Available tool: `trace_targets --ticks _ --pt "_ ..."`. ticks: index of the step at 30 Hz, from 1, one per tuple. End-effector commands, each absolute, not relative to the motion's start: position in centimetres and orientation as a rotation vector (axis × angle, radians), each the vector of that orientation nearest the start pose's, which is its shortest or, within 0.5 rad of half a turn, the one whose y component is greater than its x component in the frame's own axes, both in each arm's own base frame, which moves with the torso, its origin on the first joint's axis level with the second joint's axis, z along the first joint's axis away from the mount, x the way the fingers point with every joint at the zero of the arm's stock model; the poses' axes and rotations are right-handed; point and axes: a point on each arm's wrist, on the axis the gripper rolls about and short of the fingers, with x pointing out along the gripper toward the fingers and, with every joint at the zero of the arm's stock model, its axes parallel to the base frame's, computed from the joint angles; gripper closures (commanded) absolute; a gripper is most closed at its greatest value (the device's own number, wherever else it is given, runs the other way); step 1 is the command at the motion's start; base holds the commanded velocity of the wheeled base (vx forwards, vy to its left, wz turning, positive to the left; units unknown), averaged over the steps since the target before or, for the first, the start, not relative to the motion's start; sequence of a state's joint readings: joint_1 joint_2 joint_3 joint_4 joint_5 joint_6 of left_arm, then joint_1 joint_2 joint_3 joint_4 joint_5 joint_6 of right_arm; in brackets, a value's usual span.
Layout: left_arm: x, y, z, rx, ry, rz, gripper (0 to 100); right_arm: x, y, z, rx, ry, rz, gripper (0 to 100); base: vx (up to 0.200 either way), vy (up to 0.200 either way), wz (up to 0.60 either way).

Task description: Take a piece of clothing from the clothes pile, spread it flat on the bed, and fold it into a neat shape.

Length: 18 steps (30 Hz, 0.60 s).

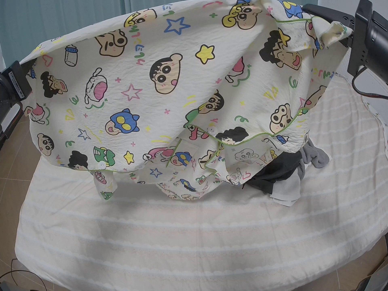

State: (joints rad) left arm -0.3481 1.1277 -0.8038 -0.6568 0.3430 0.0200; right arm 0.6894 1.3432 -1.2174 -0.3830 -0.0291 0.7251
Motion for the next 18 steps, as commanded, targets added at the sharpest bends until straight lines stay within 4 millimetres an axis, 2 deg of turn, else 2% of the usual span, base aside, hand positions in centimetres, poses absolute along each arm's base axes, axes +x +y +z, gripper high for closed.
trace_targets --ticks 1,3,18 --pt "14.86 -4.59 31.92 -0.093 -0.313 -0.001 100 16.59 13.57 37.14 0.787 0.003 0.72 100 -0.2 0.0 0.0" --pt "14.84 -4.58 31.81 -0.092 -0.31 -0.001 100 16.53 13.56 37.17 0.788 0.002 0.722 100 -0.2 0.0 0.0" --pt "14.58 -4.48 31.58 -0.093 -0.307 0.0 100 16.38 13.45 37.16 0.793 0.005 0.723 100 0.0 0.0 0.0"
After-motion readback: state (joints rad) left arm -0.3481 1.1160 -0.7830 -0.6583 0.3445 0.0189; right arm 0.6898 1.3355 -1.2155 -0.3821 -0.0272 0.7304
